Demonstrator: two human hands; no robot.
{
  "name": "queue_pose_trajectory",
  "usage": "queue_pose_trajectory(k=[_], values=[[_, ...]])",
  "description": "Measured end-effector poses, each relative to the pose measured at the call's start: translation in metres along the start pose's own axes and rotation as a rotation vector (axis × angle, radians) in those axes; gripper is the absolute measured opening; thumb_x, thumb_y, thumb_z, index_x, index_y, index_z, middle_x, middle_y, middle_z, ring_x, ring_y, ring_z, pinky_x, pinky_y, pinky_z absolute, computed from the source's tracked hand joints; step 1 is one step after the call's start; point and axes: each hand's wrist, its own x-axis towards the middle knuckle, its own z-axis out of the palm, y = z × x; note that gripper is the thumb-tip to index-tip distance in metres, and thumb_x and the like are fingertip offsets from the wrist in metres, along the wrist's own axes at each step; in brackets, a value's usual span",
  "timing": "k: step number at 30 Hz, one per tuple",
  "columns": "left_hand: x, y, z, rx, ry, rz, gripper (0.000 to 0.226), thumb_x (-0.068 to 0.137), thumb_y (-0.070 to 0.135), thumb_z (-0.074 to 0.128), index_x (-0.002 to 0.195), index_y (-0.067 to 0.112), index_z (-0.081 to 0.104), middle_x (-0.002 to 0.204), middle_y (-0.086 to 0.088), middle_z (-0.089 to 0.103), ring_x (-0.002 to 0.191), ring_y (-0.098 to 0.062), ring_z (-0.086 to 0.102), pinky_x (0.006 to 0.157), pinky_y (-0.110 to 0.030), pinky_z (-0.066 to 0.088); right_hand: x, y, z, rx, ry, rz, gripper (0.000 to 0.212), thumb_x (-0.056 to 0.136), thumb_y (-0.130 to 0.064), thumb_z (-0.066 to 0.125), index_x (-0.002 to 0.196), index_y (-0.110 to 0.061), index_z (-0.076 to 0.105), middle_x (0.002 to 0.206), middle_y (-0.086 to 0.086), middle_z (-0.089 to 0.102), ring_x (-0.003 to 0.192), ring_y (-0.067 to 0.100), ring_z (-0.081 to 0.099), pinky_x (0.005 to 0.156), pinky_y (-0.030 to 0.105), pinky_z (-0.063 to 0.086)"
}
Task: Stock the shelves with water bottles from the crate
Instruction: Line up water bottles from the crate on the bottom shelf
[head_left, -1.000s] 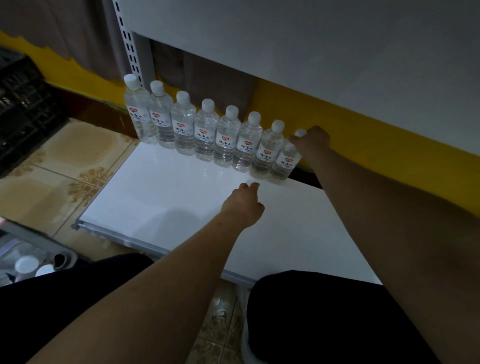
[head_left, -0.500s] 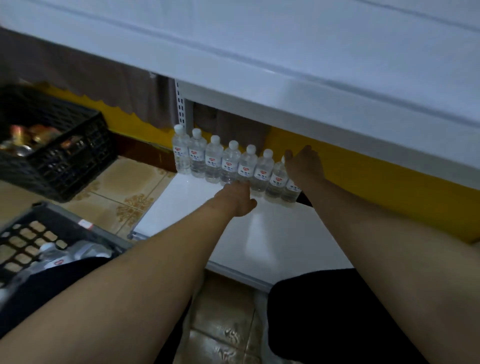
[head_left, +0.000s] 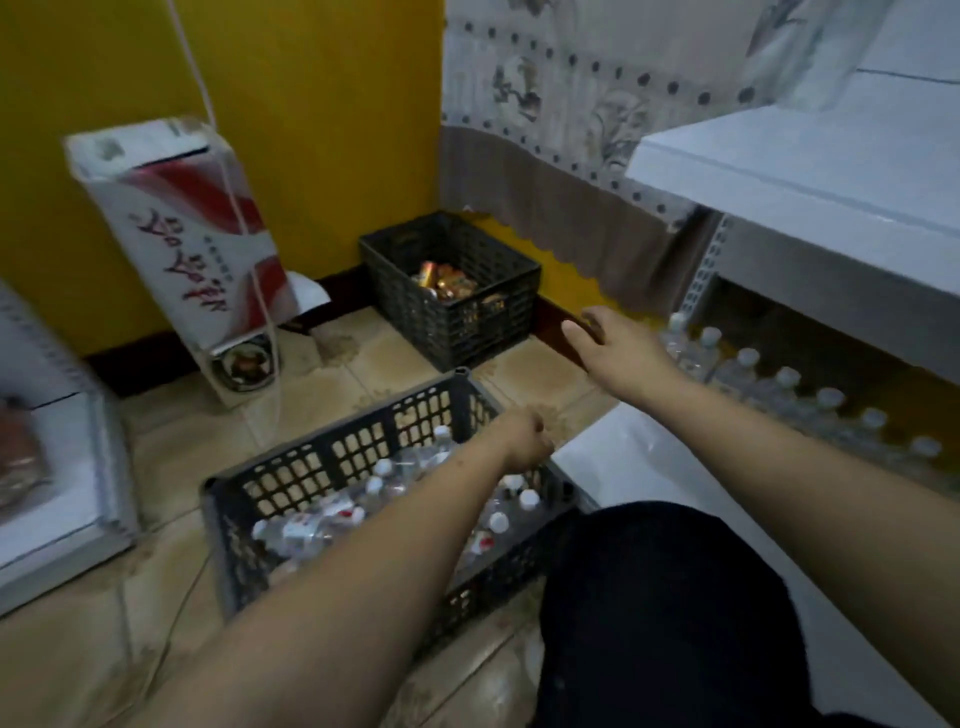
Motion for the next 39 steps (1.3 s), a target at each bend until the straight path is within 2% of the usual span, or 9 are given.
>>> queue_pose_trajectory(k=[6, 11, 18, 20, 25, 28, 30, 34, 39], values=[[-0.061, -0.137, 0.073, -0.176, -0.049, -0.328, 0.039, 0.097, 0.030, 0.053, 0.130, 0.009, 0.057, 0.132, -0.016, 0.059, 0.118, -0.030, 0.056, 0.089, -0.028, 0.043, 0.010, -0.063, 0.076, -0.099, -0.228, -0.102, 0.060, 0.099, -0.051, 0.044, 0.148, -0.017, 0.037, 0.147, 0.007, 0.046, 0.130, 0.028, 0.046, 0.102, 0.038, 0.043], [-0.075, -0.194, 0.114, -0.256, -0.127, -0.498, 0.044, 0.096, 0.022, 0.055, 0.136, 0.004, 0.050, 0.143, -0.013, 0.049, 0.127, -0.028, 0.049, 0.092, -0.024, 0.041, 0.008, -0.061, 0.146, -0.240, -0.466, -0.066, 0.060, 0.097, -0.045, 0.049, 0.148, -0.014, 0.036, 0.136, 0.012, 0.054, 0.119, 0.030, 0.053, 0.090, 0.034, 0.045], [-0.037, -0.209, 0.136, -0.549, -0.060, -0.648, 0.051, 0.092, 0.034, 0.064, 0.135, 0.010, 0.053, 0.136, -0.010, 0.056, 0.121, -0.028, 0.054, 0.097, -0.030, 0.042, -0.031, -0.004, 0.209, -0.085, -0.657, 0.098, 0.058, 0.099, -0.038, 0.050, 0.150, -0.017, 0.034, 0.146, 0.010, 0.046, 0.126, 0.028, 0.050, 0.096, 0.033, 0.042], [-0.010, -0.208, 0.144, -0.656, 0.000, -0.714, 0.049, 0.088, 0.039, 0.067, 0.126, 0.010, 0.059, 0.123, -0.008, 0.064, 0.105, -0.025, 0.064, 0.092, -0.031, 0.050, -0.044, 0.013, 0.218, -0.034, -0.657, 0.094, 0.055, 0.098, -0.034, 0.051, 0.149, -0.017, 0.037, 0.147, 0.008, 0.046, 0.128, 0.026, 0.049, 0.100, 0.033, 0.041], [0.049, -0.185, 0.143, -1.179, 0.160, -0.774, 0.051, 0.080, 0.030, 0.075, 0.122, 0.008, 0.058, 0.117, -0.008, 0.064, 0.102, -0.026, 0.063, 0.092, -0.039, 0.053, -0.043, 0.026, 0.231, 0.064, -0.605, 0.128, 0.054, 0.096, -0.034, 0.054, 0.146, -0.017, 0.042, 0.146, 0.006, 0.048, 0.131, 0.024, 0.047, 0.102, 0.029, 0.038], [0.106, -0.209, 0.182, -1.196, 0.166, -0.806, 0.109, 0.039, 0.059, 0.080, 0.132, 0.008, 0.052, 0.122, -0.009, 0.063, 0.105, -0.031, 0.063, 0.092, -0.044, 0.054, -0.030, 0.028, 0.235, 0.134, -0.568, 0.215, 0.057, 0.096, -0.037, 0.054, 0.148, -0.017, 0.039, 0.146, 0.005, 0.048, 0.124, 0.023, 0.053, 0.094, 0.029, 0.043], [0.147, -0.244, 0.225, -1.114, 0.141, -0.851, 0.124, 0.022, 0.072, 0.075, 0.130, 0.015, 0.052, 0.127, -0.007, 0.059, 0.107, -0.033, 0.062, 0.089, -0.048, 0.055, -0.021, 0.025, 0.240, 0.190, -0.533, 0.246, 0.056, 0.097, -0.037, 0.053, 0.148, -0.019, 0.039, 0.144, 0.004, 0.050, 0.118, 0.021, 0.056, 0.084, 0.026, 0.041], [0.095, -0.204, 0.174, -1.059, 0.150, -0.842, 0.093, 0.061, 0.051, 0.085, 0.131, 0.003, 0.049, 0.125, -0.016, 0.060, 0.105, -0.036, 0.062, 0.087, -0.042, 0.055, -0.012, 0.024, 0.244, 0.244, -0.539, 0.277, 0.055, 0.097, -0.039, 0.052, 0.148, -0.022, 0.038, 0.147, 0.002, 0.047, 0.125, 0.022, 0.051, 0.086, 0.028, 0.040], [0.069, -0.188, 0.152, -1.399, 0.165, -0.742, 0.060, 0.079, 0.036, 0.078, 0.125, 0.003, 0.056, 0.115, -0.012, 0.066, 0.098, -0.030, 0.068, 0.056, -0.027, 0.057, -0.002, 0.030, 0.231, 0.311, -0.456, 0.374, 0.057, 0.097, -0.042, 0.050, 0.147, -0.016, 0.040, 0.148, 0.005, 0.045, 0.133, 0.025, 0.044, 0.105, 0.035, 0.037]])
